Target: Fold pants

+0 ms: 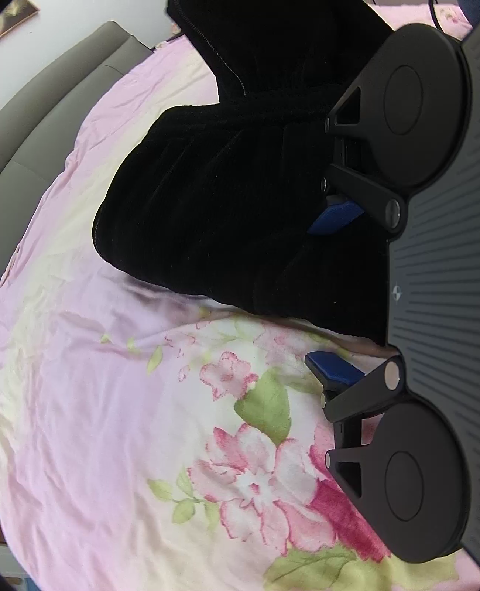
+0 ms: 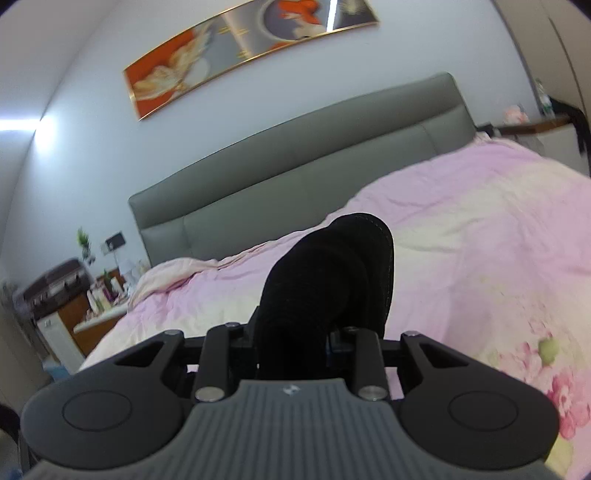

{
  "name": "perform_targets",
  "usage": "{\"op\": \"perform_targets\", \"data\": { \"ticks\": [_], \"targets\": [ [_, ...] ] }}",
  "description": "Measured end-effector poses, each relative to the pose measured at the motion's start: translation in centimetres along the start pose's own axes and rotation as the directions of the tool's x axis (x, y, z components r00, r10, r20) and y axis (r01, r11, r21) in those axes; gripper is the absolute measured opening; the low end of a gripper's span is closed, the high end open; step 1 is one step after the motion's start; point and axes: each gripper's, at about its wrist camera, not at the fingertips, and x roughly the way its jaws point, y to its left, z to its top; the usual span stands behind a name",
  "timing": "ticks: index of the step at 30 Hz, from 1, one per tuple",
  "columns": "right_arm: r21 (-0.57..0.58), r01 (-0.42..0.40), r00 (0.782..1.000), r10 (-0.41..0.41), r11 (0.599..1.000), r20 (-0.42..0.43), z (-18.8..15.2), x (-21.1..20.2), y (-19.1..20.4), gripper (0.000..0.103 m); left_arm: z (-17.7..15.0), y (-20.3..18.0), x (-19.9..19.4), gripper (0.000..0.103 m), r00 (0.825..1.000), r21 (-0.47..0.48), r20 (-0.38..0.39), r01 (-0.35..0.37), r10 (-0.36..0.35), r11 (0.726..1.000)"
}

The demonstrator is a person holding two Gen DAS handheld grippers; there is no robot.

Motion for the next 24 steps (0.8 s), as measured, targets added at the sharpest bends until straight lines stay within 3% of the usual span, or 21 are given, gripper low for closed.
{"op": "perform_targets", "data": {
  "ticks": [4,7,11,15,22,24],
  "targets": [
    [-0.230,-0.039,0.999,0.037,0.972,-0.012,-2.2,1.1,6.2,0.025,-0.2,1.0,-0.3,0.085,0.999,-0.043,0.001,0.041,-0.041,0.998],
    [-0.399,-0.082,0.997,0.079,0.913,-0.023,-5.1,1.7,10.4,0.025,-0.3,1.7,-0.7,0.085,0.998,-0.067,-0.002,0.063,-0.064,0.996],
    [-0.533,-0.166,0.985,0.169,0.830,-0.044,-8.1,1.1,14.2,0.025,-0.5,2.8,-0.8,0.083,0.996,-0.114,-0.005,0.093,-0.094,0.989],
    [-0.607,-0.218,0.972,0.229,0.764,-0.061,-10.0,0.5,16.8,0.025,-0.6,3.9,-1.4,0.078,0.993,-0.160,-0.002,0.116,-0.117,0.980],
    [-0.605,-0.210,0.974,0.215,0.768,-0.065,-9.5,1.8,17.8,0.025,-0.8,4.3,-2.3,0.077,0.993,-0.173,0.003,0.120,-0.121,0.978],
    [-0.621,-0.233,0.970,0.221,0.748,-0.097,-9.7,2.5,18.1,0.025,-0.6,4.9,-3.0,0.069,0.993,-0.205,0.013,0.121,-0.121,0.971]
  ]
}}
